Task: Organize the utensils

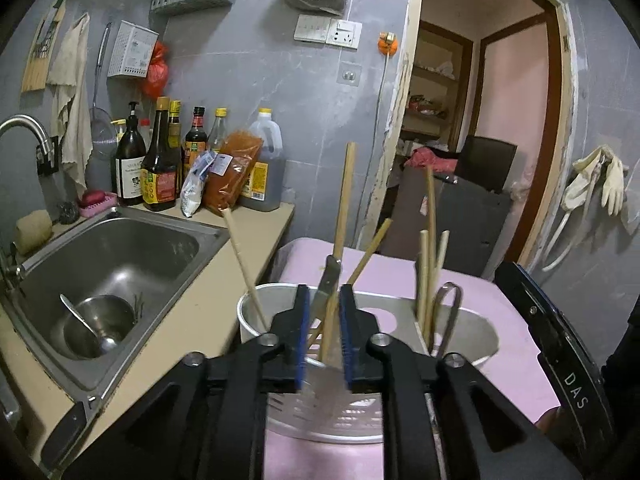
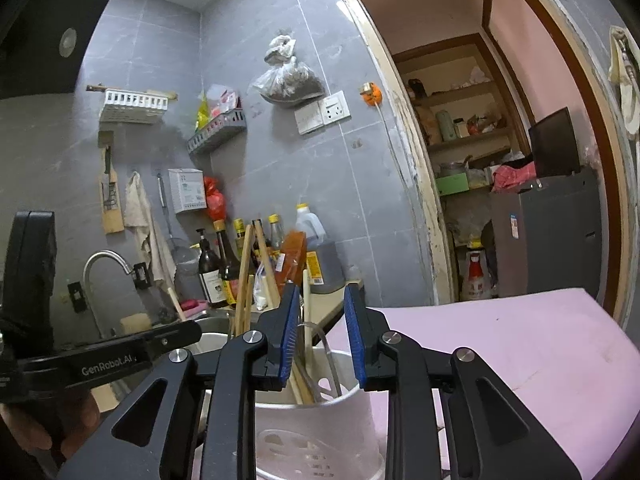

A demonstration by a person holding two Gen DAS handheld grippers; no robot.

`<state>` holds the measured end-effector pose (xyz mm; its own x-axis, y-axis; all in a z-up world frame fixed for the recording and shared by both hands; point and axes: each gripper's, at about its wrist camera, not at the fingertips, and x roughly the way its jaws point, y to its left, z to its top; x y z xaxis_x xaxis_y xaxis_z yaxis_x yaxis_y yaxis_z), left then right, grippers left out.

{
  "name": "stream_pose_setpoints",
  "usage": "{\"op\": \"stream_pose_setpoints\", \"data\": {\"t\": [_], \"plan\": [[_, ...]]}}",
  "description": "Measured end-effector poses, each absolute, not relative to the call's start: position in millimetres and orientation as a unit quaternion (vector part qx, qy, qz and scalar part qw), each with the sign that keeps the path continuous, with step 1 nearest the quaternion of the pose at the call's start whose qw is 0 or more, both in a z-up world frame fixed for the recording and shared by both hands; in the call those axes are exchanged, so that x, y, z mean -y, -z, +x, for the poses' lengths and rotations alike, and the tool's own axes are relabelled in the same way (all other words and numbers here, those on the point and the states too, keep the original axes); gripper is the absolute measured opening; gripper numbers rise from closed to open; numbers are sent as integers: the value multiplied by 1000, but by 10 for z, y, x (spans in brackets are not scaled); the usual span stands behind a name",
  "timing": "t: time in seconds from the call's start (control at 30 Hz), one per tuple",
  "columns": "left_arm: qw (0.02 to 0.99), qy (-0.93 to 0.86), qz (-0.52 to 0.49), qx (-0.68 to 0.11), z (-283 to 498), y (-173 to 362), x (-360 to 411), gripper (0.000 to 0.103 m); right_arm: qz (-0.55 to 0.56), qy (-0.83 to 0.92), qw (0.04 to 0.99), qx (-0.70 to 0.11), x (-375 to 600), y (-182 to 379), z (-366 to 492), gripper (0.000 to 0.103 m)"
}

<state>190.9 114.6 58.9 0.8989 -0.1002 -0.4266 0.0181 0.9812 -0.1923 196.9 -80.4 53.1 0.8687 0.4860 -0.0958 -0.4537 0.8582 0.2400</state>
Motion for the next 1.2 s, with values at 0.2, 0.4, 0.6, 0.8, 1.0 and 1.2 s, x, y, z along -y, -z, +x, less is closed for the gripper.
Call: {"op": "stream_pose_setpoints", "data": {"t": [0.2, 0.4, 0.6, 0.8, 1.0, 1.2], "plan": [[973, 35, -100, -208, 1792, -673, -1088, 32, 97, -234, 965, -73, 945, -619, 1855, 24], [975, 41, -96, -199, 1665, -751, -966, 45, 85, -222, 969, -71, 1129, -695, 1708, 34], [977, 45, -89, -190, 1550, -822, -849, 57, 73, -209, 973, -69, 1312, -757, 1550, 48], [977, 46, -97, -185, 1408, -855, -786, 80, 67, -195, 976, -76, 1487, -792, 1369, 71], [979, 40, -96, -176, 1119, -859, -684, 95, 55, -175, 979, -91, 1650, -804, 1135, 91], [982, 38, -69, -169, 803, -847, -576, 97, 69, -151, 980, -109, 1875, -817, 808, 103]]}}
